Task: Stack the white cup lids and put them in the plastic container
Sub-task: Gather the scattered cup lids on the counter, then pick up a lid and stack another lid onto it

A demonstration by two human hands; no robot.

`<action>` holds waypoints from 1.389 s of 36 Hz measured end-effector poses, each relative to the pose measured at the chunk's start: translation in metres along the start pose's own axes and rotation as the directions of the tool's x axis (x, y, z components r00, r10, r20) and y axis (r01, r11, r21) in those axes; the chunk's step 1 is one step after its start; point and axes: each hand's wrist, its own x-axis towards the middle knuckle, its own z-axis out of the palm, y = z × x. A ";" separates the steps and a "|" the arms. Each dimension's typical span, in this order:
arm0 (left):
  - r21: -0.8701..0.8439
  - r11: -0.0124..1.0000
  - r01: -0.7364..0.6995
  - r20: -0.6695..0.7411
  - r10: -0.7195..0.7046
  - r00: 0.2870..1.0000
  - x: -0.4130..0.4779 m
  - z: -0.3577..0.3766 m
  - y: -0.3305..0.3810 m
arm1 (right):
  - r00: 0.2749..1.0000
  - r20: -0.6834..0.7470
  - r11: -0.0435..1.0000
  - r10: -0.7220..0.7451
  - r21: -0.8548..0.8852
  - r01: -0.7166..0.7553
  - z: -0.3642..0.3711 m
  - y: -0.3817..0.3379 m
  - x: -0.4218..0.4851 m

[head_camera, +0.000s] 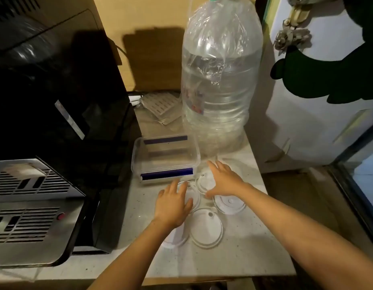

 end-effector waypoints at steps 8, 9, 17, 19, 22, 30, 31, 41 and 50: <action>-0.006 1.000 0.013 0.021 -0.013 1.000 0.000 -0.002 -0.004 | 0.992 0.118 0.998 0.033 -0.049 -0.028 -0.001 -0.003 0.014; -0.011 1.000 0.019 0.024 -0.018 1.000 0.000 -0.001 -0.004 | 0.993 0.111 0.998 0.037 -0.052 -0.031 0.000 -0.002 0.015; -0.152 0.985 0.082 0.061 -0.073 0.995 0.004 -0.001 0.001 | 0.999 0.042 0.999 0.030 -0.019 -0.029 -0.001 0.000 0.009; -0.242 0.964 0.109 0.053 -0.099 0.994 0.005 -0.003 0.004 | 0.999 0.015 1.000 0.028 -0.011 -0.028 -0.007 0.002 0.006; -0.384 0.910 0.158 0.092 -0.133 0.987 0.007 -0.009 0.009 | 0.999 -0.005 0.999 0.039 0.003 -0.039 -0.023 0.005 -0.005; -0.910 0.366 0.196 0.242 0.084 0.967 0.013 -0.035 0.021 | 0.978 -0.193 0.969 -0.075 0.219 0.118 -0.079 -0.009 -0.051; -0.948 0.258 0.188 0.231 0.148 0.962 0.014 -0.038 0.022 | 0.971 -0.220 0.949 -0.096 0.275 0.156 -0.084 -0.013 -0.057; -0.911 -0.394 0.118 -0.057 0.403 0.913 0.013 -0.065 0.033 | 0.928 -0.340 0.817 -0.152 0.485 0.311 -0.082 -0.052 -0.089; -0.921 -0.375 0.110 -0.050 0.393 0.918 0.011 -0.063 0.025 | 0.928 -0.332 0.866 -0.170 0.400 0.302 -0.071 -0.062 -0.089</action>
